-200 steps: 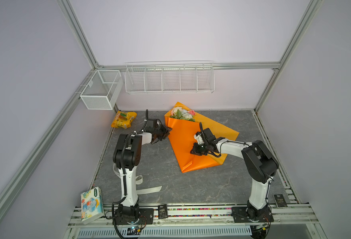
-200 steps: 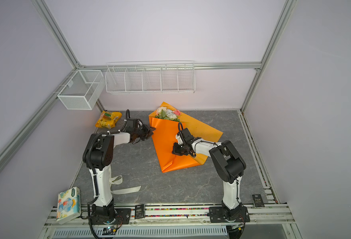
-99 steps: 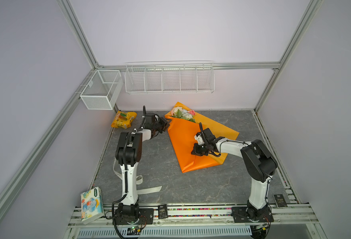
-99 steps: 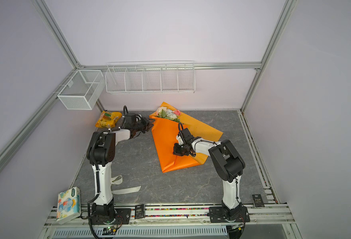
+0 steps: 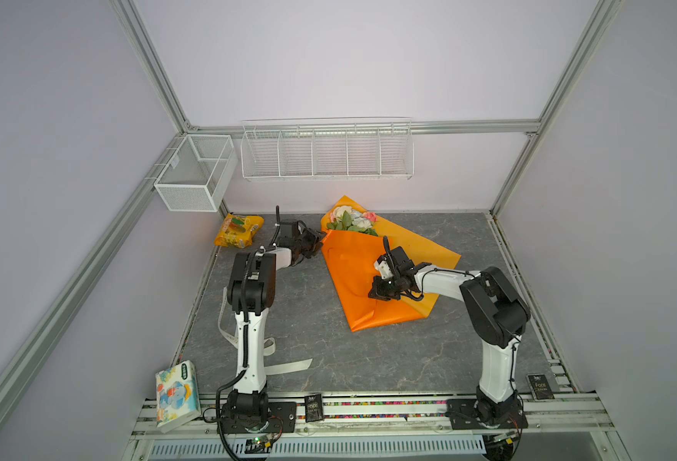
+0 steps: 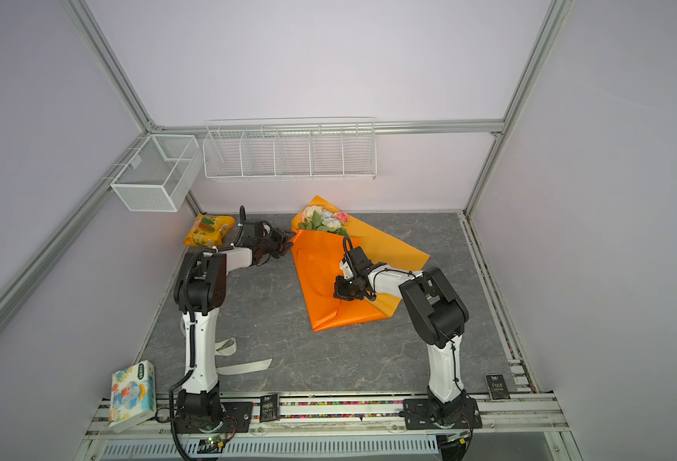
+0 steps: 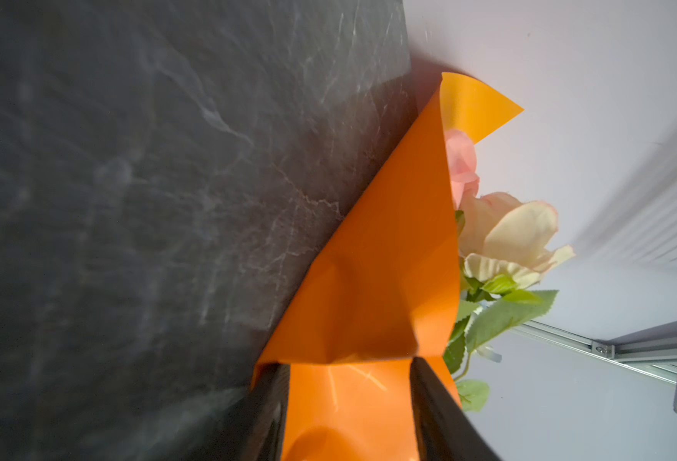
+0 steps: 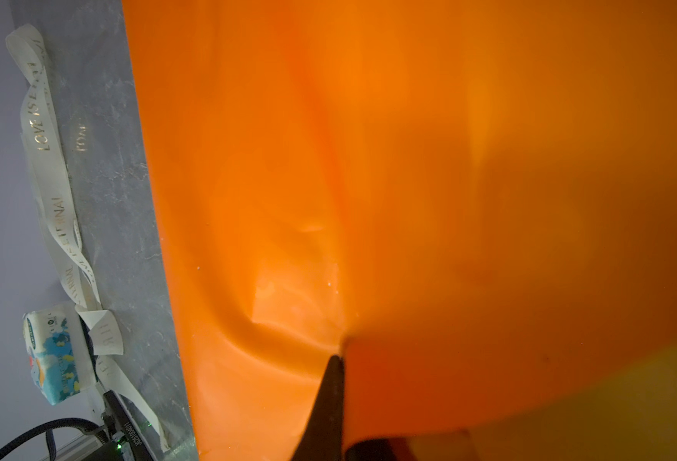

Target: Tie the bouquet of fake flowers

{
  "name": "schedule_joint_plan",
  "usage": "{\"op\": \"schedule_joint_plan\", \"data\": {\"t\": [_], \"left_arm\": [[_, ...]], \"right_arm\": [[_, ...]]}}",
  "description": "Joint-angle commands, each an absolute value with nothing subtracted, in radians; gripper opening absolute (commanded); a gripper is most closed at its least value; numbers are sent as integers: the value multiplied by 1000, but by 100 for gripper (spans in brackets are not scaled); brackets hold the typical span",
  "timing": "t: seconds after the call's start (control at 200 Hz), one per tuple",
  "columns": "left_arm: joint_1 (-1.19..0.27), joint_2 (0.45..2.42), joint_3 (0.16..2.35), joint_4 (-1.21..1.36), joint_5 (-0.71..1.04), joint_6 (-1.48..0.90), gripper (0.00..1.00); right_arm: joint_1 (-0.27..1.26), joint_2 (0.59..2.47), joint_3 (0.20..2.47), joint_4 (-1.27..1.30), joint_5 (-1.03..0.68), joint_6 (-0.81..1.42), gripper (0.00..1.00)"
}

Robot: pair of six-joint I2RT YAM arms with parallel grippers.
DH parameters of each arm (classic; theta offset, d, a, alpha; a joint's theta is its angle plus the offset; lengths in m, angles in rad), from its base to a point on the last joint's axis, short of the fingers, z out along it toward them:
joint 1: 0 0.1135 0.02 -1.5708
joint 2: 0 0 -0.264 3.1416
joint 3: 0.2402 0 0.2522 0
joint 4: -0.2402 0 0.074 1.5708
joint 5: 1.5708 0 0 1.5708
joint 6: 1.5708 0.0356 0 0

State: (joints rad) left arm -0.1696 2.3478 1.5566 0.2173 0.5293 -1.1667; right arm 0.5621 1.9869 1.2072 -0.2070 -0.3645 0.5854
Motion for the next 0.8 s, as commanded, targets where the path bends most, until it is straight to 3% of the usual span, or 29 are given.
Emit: {"op": "schedule_joint_plan", "data": {"t": [0.0, 0.155, 0.325, 0.5, 0.795], "left_arm": [[-137, 2288, 1548, 187, 497, -1160, 54], [-134, 2183, 1524, 185, 522, -1100, 59], [-151, 2250, 1603, 229, 652, -1110, 43], [-170, 2359, 1675, 309, 731, -1163, 36], [-160, 2519, 1820, 215, 609, -1168, 38]], "right_arm": [[552, 2005, 1221, -232, -370, 572, 7], [551, 2006, 1227, -234, -374, 569, 7], [549, 2008, 1233, -236, -376, 572, 7], [546, 2008, 1247, -239, -367, 576, 7], [546, 2007, 1251, -256, -357, 575, 7]]}}
